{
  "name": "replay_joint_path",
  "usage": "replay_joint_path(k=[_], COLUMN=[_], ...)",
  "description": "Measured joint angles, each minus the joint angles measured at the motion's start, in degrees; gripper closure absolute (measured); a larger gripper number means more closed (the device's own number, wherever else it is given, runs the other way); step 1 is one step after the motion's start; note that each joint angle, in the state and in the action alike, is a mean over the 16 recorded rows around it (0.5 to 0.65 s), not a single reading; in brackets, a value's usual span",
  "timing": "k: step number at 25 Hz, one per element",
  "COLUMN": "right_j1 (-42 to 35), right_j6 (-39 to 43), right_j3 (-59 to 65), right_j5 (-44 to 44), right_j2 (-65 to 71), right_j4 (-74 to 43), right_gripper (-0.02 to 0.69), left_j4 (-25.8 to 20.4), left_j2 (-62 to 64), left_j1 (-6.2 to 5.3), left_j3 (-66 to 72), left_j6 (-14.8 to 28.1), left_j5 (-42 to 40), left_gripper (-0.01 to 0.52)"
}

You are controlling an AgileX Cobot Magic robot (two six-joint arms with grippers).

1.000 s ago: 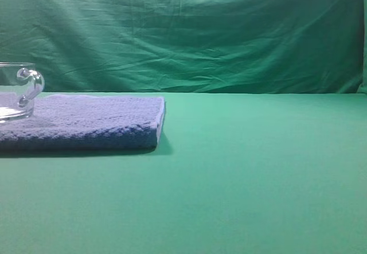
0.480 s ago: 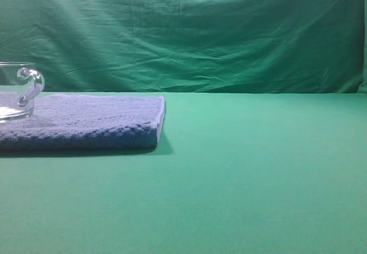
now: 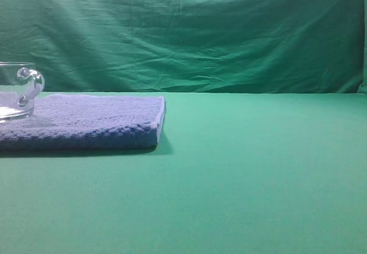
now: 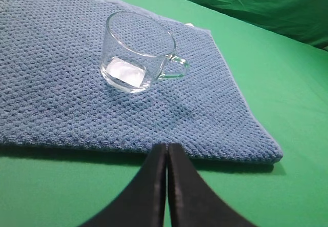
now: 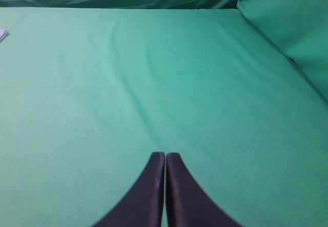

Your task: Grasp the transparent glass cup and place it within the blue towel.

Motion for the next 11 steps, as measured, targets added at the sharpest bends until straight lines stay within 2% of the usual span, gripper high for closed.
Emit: replay_joint_path(k=[11], right_j1=[0.0], right_j6=[0.0], right_j3=[0.0], right_j5=[0.0], right_j2=[0.0], right_j4=[0.0], right_gripper=[0.665], left_j4=[0.0], left_j2=[0.0], left_j1=[0.0], left_j3=[0.0], left_j6=[0.0], left_j5=[0.0], left_gripper=[0.514])
